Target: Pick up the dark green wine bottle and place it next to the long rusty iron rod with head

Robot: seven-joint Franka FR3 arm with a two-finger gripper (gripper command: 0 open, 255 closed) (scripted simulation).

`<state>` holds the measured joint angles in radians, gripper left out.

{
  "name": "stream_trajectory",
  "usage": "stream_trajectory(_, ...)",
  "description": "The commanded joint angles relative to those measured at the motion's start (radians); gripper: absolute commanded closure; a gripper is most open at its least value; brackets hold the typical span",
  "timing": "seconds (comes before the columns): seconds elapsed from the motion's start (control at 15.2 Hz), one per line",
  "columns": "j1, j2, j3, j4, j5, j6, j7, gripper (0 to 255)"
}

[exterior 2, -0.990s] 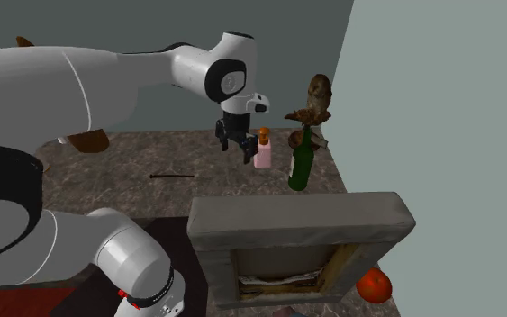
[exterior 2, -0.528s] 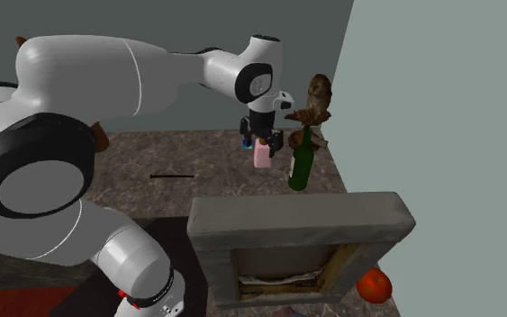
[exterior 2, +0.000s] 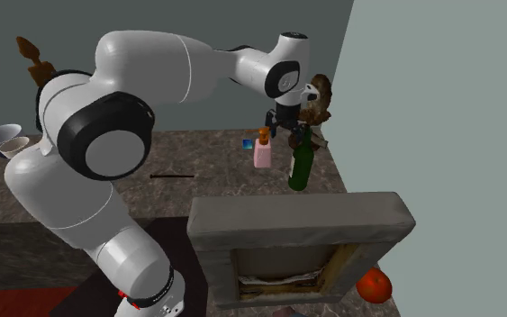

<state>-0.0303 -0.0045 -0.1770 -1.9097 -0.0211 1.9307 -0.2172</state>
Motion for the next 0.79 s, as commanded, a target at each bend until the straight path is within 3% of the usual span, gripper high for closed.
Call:
stream_trajectory(0.0,-0.006,0.063,-0.007,0.069,0.015,0.015,-0.031,0)
stream_trajectory(0.4,-0.038,0.27,-0.013,0.33,0.071,0.02,-0.116,0)
stream_trajectory(0.73,-0.042,0.295,-0.011,0.311,0.077,0.066,-0.122,0)
